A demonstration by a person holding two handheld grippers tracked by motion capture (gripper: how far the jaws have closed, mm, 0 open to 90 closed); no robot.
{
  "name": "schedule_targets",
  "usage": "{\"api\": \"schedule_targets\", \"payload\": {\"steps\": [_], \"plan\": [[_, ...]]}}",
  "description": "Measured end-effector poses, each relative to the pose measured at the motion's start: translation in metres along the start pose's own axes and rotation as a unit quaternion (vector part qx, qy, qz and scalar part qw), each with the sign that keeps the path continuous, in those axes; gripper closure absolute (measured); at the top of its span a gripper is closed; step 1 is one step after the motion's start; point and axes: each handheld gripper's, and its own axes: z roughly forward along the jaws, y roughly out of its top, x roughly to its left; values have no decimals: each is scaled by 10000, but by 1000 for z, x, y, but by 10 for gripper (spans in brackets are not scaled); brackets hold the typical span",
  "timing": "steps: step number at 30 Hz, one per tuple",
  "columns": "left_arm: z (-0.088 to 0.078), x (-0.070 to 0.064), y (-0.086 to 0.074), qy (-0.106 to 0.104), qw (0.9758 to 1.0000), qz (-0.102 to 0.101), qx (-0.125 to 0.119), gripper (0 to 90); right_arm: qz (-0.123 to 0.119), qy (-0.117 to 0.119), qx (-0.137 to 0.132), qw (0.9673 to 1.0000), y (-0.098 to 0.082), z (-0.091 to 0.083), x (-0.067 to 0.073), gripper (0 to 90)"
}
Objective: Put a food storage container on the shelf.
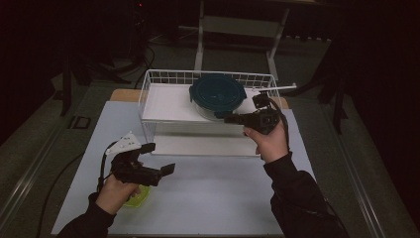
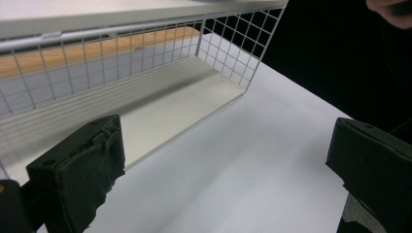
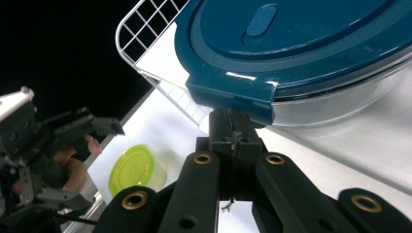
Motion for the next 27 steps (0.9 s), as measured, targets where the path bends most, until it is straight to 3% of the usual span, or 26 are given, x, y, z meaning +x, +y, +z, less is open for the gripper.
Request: {"api": "schedule_targets", "payload": {"steps": [11,24,27], "plan": [[-13,-1,-12,116,9998,86,-96,0,115,-65,-19,9999,8,8,-6,900],[-12,-6,-26,112,9997,116,-161,0,135,-68,-82,9999,8,13,-6,892],[-14,-6,-27,106,9996,173,-215,0,-37,28,-107,9999,-2,13,-4,794]]}}
